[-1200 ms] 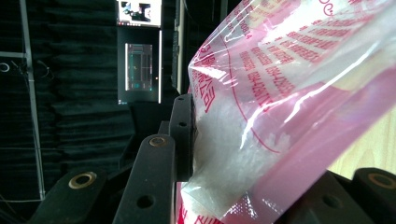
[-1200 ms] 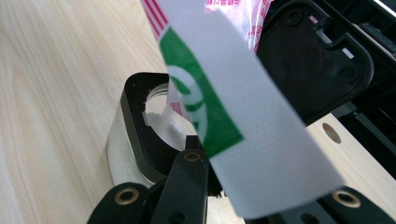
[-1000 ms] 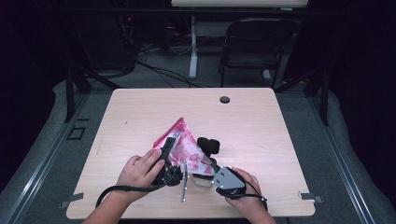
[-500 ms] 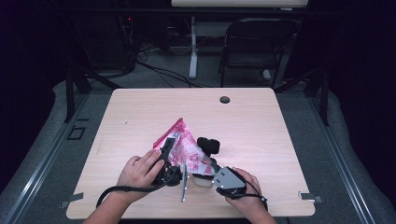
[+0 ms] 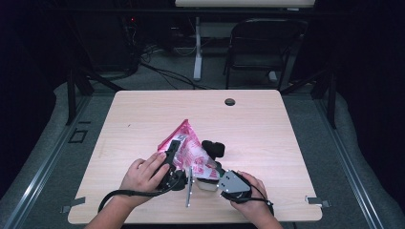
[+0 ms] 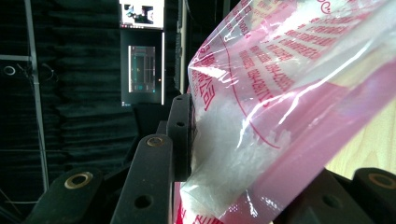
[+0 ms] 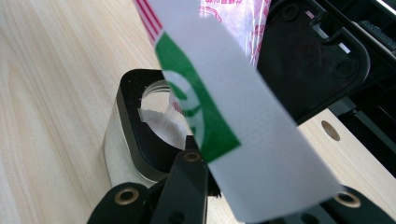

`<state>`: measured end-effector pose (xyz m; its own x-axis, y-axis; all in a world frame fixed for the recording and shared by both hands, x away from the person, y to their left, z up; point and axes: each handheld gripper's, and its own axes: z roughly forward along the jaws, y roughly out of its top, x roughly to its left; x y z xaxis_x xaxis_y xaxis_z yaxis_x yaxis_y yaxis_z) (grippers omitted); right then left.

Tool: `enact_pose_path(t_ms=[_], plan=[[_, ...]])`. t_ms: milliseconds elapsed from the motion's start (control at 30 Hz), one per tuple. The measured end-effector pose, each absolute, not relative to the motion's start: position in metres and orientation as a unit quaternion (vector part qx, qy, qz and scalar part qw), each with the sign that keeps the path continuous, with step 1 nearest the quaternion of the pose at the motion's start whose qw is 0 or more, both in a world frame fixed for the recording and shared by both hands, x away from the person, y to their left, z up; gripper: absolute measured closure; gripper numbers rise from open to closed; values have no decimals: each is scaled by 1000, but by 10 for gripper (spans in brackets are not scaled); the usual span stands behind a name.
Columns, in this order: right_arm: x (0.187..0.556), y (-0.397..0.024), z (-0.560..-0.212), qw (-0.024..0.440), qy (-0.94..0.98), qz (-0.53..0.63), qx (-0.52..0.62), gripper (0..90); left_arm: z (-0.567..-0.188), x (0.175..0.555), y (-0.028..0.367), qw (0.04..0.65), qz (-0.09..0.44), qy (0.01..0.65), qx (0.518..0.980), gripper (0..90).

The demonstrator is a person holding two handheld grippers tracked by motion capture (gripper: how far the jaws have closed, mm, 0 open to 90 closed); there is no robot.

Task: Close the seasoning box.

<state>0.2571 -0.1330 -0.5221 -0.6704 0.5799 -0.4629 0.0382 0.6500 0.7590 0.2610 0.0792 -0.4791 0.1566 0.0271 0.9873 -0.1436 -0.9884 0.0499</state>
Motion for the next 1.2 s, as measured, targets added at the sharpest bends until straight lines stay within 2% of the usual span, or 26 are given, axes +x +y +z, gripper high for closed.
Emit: enact_pose_path(t_ms=[1200], plan=[[255,-135,-520,367,829,379,187,899,-482,261,82,75,635,-22,768,725]])
